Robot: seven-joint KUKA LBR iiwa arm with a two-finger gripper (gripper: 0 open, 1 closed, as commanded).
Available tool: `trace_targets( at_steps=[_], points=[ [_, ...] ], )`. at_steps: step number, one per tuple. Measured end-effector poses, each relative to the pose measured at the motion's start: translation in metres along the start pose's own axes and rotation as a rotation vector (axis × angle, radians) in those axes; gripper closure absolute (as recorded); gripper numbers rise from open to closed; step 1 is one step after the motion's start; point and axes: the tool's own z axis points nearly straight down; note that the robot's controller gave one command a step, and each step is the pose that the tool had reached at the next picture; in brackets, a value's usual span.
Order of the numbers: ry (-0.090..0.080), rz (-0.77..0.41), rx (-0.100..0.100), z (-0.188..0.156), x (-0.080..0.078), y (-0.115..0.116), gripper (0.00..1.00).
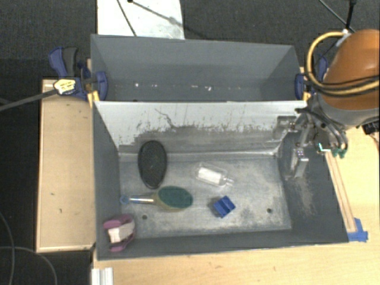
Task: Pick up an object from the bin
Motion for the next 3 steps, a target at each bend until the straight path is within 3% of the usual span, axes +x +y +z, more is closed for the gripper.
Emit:
trace_targets(
  at_steps=[1, 2, 3],
  points=[
    [-0.018, -0.112, 0.003, -0.093, -0.009, 0.014, 0.0],
    [0.002, -0.301, -0.001, 0.039, 0.046, 0.069, 0.0],
    [0.002, -0.182, -0.002, 0.165, 0.057, 0.12, 0.0]
  ],
)
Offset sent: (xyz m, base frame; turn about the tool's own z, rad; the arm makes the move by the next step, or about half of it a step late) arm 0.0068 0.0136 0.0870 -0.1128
